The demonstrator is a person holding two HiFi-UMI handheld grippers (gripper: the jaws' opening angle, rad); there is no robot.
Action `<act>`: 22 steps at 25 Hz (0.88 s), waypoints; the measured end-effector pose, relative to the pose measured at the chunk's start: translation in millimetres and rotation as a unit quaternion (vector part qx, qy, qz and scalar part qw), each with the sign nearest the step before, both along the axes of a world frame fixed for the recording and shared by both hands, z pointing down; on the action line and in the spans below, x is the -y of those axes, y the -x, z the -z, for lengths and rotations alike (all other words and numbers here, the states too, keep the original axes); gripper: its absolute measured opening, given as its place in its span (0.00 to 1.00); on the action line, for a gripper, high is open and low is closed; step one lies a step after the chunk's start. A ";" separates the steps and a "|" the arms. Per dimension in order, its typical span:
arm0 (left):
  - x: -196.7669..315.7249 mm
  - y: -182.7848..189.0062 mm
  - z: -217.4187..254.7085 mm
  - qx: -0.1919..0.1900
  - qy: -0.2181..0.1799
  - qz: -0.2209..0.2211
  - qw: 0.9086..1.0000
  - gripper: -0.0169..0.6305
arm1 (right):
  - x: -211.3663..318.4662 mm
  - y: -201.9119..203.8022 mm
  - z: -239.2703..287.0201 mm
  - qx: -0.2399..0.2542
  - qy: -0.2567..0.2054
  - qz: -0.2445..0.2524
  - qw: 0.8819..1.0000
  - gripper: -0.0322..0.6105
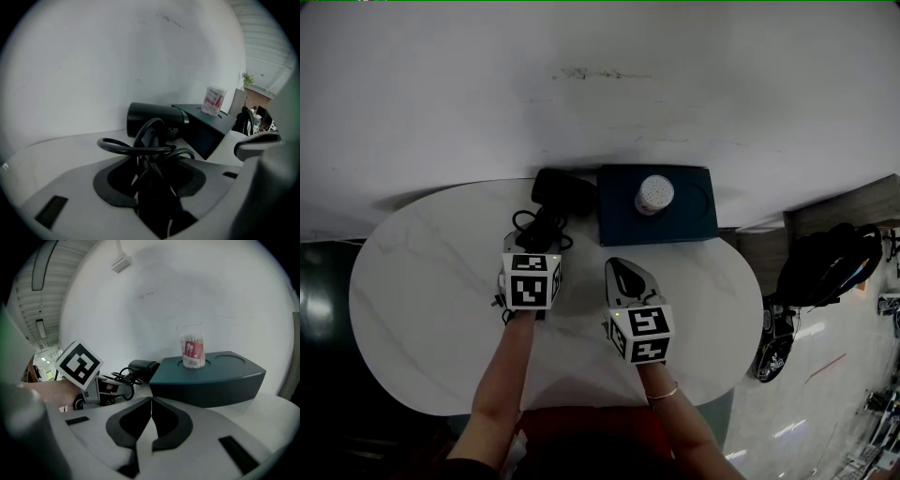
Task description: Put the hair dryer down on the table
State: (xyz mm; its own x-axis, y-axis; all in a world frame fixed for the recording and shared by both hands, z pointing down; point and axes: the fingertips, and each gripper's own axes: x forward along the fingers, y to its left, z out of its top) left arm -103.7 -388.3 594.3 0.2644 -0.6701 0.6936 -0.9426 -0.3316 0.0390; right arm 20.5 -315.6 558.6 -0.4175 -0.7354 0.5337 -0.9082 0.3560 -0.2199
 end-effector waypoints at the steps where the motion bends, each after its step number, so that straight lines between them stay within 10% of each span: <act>1: 0.2 0.1 -0.7 0.002 0.001 0.000 1.000 0.34 | -0.1 -0.2 -0.2 0.000 0.000 0.000 1.000 0.07; 22: -0.2 -1.3 -9.7 -0.024 0.043 -0.023 0.999 0.49 | -10.6 2.9 17.4 0.001 -0.011 -0.005 1.000 0.07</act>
